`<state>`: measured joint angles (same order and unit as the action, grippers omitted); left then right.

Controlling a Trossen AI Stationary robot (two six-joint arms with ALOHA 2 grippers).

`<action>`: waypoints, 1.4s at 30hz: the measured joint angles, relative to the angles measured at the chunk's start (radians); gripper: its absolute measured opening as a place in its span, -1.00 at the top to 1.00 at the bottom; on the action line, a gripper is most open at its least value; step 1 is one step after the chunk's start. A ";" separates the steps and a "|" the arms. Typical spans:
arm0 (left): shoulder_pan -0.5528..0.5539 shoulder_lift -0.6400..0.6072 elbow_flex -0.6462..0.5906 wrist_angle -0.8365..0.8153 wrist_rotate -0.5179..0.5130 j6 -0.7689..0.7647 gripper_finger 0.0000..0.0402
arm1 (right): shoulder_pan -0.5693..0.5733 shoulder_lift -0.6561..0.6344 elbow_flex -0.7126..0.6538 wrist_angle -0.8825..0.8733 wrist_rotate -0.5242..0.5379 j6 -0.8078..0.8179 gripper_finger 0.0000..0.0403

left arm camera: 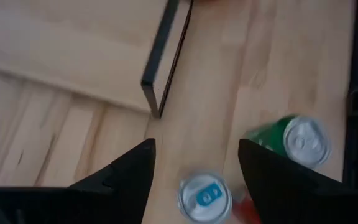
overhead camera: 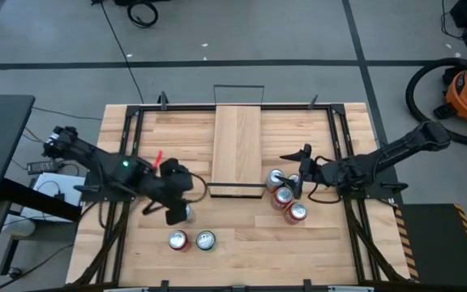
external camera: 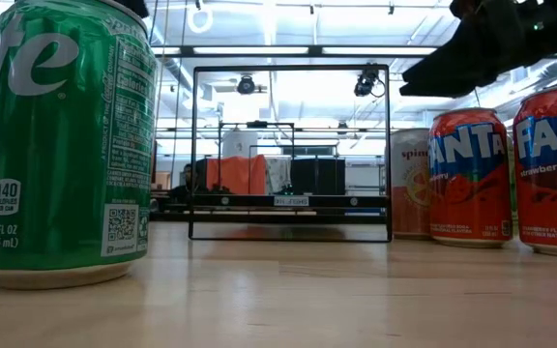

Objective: Place canned beverage on shelf
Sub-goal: Put the blue soda can on the shelf

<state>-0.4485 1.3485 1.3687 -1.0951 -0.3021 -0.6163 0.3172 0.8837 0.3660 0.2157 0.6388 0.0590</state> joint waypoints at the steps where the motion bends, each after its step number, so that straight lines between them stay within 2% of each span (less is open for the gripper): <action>1: -0.005 0.024 0.012 -0.022 0.017 -0.010 -0.18 | 0.004 0.000 0.000 0.000 0.008 -0.008 -0.73; 7: -0.023 0.127 0.021 -0.045 0.068 -0.028 -0.22 | 0.010 -0.002 0.000 0.000 0.030 -0.028 -0.73; 16: -0.022 0.208 0.022 -0.075 0.099 -0.016 -0.63 | 0.009 -0.002 0.000 0.006 0.031 -0.045 -0.73; 20: -0.022 0.230 0.022 -0.106 0.111 -0.007 -0.74 | 0.008 -0.002 0.000 0.008 0.031 -0.055 -0.73; 35: -0.019 0.334 0.013 -0.181 0.133 0.014 -0.75 | 0.008 -0.002 -0.001 0.014 0.031 -0.055 -0.73; 42: -0.019 0.386 0.013 -0.195 0.145 0.060 -0.62 | 0.008 -0.002 -0.001 0.015 0.030 -0.055 -0.73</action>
<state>-0.4679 1.7340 1.3815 -1.2898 -0.1570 -0.5567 0.3252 0.8818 0.3653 0.2306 0.6691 0.0040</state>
